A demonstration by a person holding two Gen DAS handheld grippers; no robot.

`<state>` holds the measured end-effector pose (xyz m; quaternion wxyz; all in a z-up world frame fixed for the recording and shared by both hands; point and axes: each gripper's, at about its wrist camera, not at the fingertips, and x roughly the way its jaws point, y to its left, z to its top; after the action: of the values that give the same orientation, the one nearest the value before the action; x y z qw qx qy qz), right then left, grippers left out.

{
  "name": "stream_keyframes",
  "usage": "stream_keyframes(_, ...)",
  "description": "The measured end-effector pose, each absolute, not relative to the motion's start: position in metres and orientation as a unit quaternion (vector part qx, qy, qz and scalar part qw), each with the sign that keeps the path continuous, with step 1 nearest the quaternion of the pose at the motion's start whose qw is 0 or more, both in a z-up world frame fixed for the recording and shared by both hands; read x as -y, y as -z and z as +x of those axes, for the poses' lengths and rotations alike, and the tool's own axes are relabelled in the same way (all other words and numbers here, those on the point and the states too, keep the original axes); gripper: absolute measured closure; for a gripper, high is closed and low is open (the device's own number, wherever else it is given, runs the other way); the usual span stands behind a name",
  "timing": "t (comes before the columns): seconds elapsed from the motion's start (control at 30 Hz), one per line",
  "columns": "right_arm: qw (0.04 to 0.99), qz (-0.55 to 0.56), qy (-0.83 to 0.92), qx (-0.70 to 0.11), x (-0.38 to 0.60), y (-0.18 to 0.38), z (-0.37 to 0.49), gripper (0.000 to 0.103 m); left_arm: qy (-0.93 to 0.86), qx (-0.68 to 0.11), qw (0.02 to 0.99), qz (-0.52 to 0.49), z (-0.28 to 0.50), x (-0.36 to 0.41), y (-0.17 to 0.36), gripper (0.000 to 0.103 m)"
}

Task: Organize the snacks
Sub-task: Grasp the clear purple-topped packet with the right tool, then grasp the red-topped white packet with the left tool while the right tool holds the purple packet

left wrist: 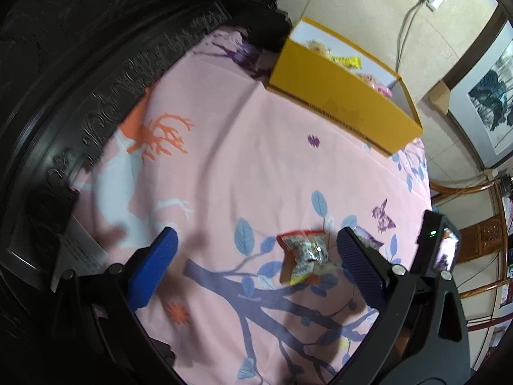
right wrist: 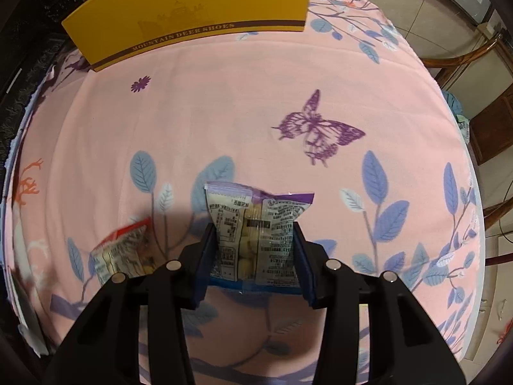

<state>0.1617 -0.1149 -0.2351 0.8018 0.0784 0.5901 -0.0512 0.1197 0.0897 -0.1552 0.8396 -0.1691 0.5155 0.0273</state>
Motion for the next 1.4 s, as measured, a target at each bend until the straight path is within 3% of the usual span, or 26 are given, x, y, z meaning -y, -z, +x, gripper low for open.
stream_keyframes(0.5,0.813,0.093,-0.005,-0.575,0.184,0.212,0.157,0.057,-0.081,-0.616,0.773,-0.132,0.159,0.004,0.257,0.002)
stream_keyframes(1.03,0.807,0.114,-0.039,-0.578,0.208,0.220,0.162,0.057,-0.121,-0.623,0.765,-0.109,0.166,0.020,0.276,0.003)
stream_keyframes(1.2,0.807,0.111,-0.039,-0.578,0.207,0.219,0.159,0.057,-0.115,-0.613,0.777,-0.087,0.166,0.030,0.275,0.019)
stream_keyframes(1.27,0.810,0.111,-0.035,-0.575,0.207,0.217,0.157,0.057,-0.107,-0.607,0.783,-0.080,0.167,0.033,0.270,0.040)
stream_keyframes(1.33,0.811,0.111,-0.031,-0.573,0.207,0.215,0.154,0.057,-0.096,-0.603,0.788,-0.073,0.167,0.035,0.267,0.051)
stream_keyframes(1.4,0.812,0.111,-0.028,-0.572,0.206,0.214,0.152,0.057,-0.089,-0.603,0.789,-0.076,0.166,0.034,0.266,0.052)
